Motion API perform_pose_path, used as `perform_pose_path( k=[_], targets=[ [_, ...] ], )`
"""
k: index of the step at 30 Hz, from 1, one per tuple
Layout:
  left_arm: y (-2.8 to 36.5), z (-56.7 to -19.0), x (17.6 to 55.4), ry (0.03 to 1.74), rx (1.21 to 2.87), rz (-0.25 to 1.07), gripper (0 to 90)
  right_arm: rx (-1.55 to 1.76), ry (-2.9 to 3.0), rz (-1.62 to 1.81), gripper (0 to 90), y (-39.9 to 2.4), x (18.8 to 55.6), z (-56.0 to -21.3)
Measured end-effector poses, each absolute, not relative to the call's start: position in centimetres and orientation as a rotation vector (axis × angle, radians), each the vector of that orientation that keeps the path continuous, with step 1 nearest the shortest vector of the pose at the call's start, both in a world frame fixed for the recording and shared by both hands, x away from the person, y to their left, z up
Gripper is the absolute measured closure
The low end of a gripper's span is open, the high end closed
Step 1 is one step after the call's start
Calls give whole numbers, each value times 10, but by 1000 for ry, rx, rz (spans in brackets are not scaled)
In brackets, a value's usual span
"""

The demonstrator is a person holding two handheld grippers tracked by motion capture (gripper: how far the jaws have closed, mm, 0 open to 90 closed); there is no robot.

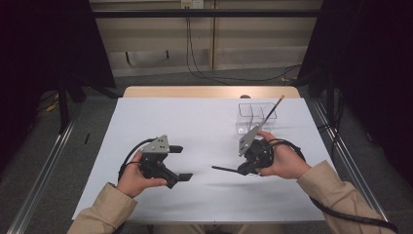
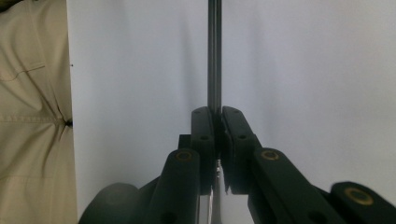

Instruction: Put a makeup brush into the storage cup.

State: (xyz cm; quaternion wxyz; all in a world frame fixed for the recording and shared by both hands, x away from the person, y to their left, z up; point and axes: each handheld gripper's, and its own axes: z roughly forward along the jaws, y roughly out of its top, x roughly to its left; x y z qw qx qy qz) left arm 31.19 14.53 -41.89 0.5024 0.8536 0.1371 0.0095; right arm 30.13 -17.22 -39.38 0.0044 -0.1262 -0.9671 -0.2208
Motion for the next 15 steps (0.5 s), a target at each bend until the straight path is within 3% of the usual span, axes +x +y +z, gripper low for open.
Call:
perform_pose_path(
  k=[15],
  targets=[
    [115, -408, 314, 266, 2199, 17, 43, -361, -3032, -693, 844, -165, 301, -393]
  ],
)
